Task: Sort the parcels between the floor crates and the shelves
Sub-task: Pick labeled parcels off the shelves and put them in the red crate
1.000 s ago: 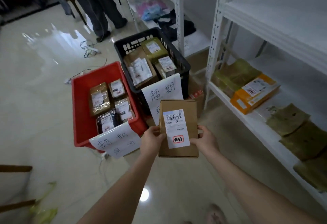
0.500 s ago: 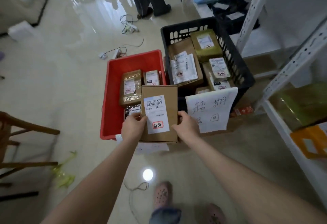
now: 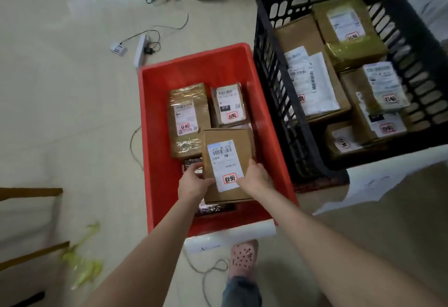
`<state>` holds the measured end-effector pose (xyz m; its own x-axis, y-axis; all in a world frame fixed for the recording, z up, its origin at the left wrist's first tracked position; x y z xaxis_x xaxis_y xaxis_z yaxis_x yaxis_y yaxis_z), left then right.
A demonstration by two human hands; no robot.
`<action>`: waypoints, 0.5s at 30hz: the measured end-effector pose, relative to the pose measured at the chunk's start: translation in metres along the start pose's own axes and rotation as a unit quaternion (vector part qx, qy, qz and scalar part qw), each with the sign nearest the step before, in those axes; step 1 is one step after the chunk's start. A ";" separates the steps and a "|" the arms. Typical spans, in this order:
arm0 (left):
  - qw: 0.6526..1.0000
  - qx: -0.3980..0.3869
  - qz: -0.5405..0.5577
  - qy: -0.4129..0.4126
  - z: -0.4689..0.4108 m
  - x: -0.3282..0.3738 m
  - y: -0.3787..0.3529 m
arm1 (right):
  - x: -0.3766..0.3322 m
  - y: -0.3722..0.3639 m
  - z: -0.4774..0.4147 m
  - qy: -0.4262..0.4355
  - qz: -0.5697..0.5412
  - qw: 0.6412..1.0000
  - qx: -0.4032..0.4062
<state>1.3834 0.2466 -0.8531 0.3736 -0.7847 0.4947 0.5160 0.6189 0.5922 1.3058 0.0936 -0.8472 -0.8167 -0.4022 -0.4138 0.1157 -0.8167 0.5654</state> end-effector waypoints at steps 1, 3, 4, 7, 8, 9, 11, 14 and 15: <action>1.000 -0.004 -0.003 0.001 -0.010 -0.002 -0.005 | 0.001 -0.006 -0.008 -0.009 0.005 1.000 -0.004; 1.000 -0.004 -0.009 0.008 -0.027 -0.004 -0.016 | 0.002 -0.016 -0.020 -0.009 0.014 1.000 -0.004; 1.000 -0.007 -0.017 0.011 -0.034 -0.004 -0.020 | 0.003 -0.020 -0.024 -0.003 0.020 1.000 0.000; 0.997 -0.032 -0.064 0.011 -0.048 -0.004 -0.035 | 0.005 -0.029 -0.031 0.001 0.034 0.999 -0.012; 0.995 -0.043 -0.090 0.001 -0.049 -0.003 -0.038 | 0.007 -0.031 -0.033 0.000 0.037 0.999 -0.023; 0.992 -0.056 -0.115 -0.012 -0.049 -0.002 -0.041 | 0.009 -0.032 -0.033 0.000 0.043 0.999 -0.030; 0.986 -0.070 -0.149 -0.033 -0.046 0.001 -0.043 | 0.011 -0.029 -0.032 0.001 0.055 0.998 -0.026; 0.970 -0.049 -0.227 -0.072 -0.038 0.009 -0.037 | 0.009 -0.021 -0.023 0.017 0.059 0.998 0.001; 0.962 -0.038 -0.254 -0.097 -0.033 0.013 -0.035 | 0.007 -0.017 -0.017 0.026 0.057 0.998 0.013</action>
<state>1.3959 0.2143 -0.8886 -0.0891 -0.9593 0.2678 0.6507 0.1475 0.7449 1.3076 0.0977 -0.8724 -0.7685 -0.5135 -0.3817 0.1914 -0.7537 0.6287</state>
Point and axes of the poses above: each hand's wrist, its own z-axis away from the middle knuckle, its own y-axis out of the back of the hand, x = y × z, the point moved 2 cm from there along -z, towards the middle knuckle, and after that the axes turned 3 degrees about y, right-handed, at the moved point
